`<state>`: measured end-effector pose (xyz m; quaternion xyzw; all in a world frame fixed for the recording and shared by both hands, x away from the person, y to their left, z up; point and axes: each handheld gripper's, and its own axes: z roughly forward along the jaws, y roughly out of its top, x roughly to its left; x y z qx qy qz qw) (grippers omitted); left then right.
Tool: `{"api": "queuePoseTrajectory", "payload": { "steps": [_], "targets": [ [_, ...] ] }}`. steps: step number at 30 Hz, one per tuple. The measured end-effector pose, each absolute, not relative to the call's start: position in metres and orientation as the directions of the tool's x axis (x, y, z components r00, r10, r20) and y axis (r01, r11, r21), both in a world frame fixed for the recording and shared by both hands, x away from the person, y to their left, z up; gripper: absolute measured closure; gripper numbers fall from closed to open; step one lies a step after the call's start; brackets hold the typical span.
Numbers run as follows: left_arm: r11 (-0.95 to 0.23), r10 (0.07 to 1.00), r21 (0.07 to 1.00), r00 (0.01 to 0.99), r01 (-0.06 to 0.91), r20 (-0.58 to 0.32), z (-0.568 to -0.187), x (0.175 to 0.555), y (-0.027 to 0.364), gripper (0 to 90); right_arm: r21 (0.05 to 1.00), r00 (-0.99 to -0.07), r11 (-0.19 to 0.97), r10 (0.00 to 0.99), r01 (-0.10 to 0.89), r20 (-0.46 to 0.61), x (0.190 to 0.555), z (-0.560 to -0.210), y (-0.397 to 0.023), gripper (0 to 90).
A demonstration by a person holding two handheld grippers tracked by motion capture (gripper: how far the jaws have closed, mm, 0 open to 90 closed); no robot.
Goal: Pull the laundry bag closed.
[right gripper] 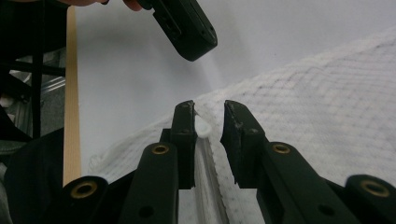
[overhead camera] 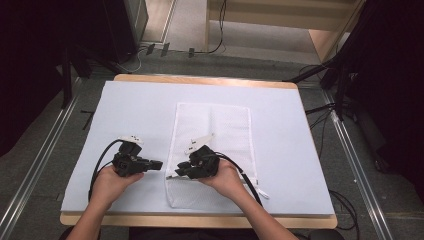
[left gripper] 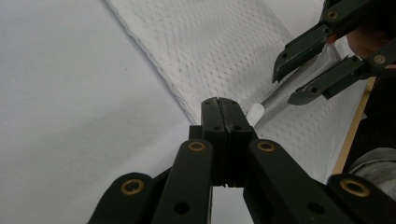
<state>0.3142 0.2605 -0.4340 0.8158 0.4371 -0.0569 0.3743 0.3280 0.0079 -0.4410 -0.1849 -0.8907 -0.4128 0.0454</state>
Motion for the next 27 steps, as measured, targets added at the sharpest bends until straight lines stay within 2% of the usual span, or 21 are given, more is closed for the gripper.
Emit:
{"api": "queuePoseTrajectory", "payload": {
  "steps": [7, 15, 19, 25, 27],
  "targets": [
    [-0.335, 0.675, 0.558, 0.607, 0.759, -0.421, -0.434, 0.314, 0.262, 90.0, 0.703, -0.941, 0.627, 0.258, 0.336, 0.220, 0.328, -0.447, 0.026, 77.5],
    [-0.327, 0.677, 0.555, 0.599, 0.765, -0.427, -0.434, 0.315, 0.264, 90.0, 0.679, -0.949, 0.662, 0.235, 0.316, 0.212, 0.333, -0.457, 0.039, 74.7],
    [-0.325, 0.677, 0.557, 0.599, 0.765, -0.428, -0.434, 0.315, 0.264, 90.0, 0.658, -0.953, 0.689, 0.224, 0.304, 0.206, 0.330, -0.463, 0.040, 77.1],
    [-0.333, 0.674, 0.553, 0.603, 0.764, -0.427, -0.435, 0.315, 0.263, 90.0, 0.664, -0.952, 0.683, 0.220, 0.306, 0.212, 0.329, -0.464, 0.035, 75.7],
    [-0.337, 0.673, 0.552, 0.605, 0.763, -0.426, -0.435, 0.315, 0.262, 90.0, 0.668, -0.954, 0.681, 0.224, 0.301, 0.201, 0.329, -0.465, 0.035, 80.9]
  ]
}}
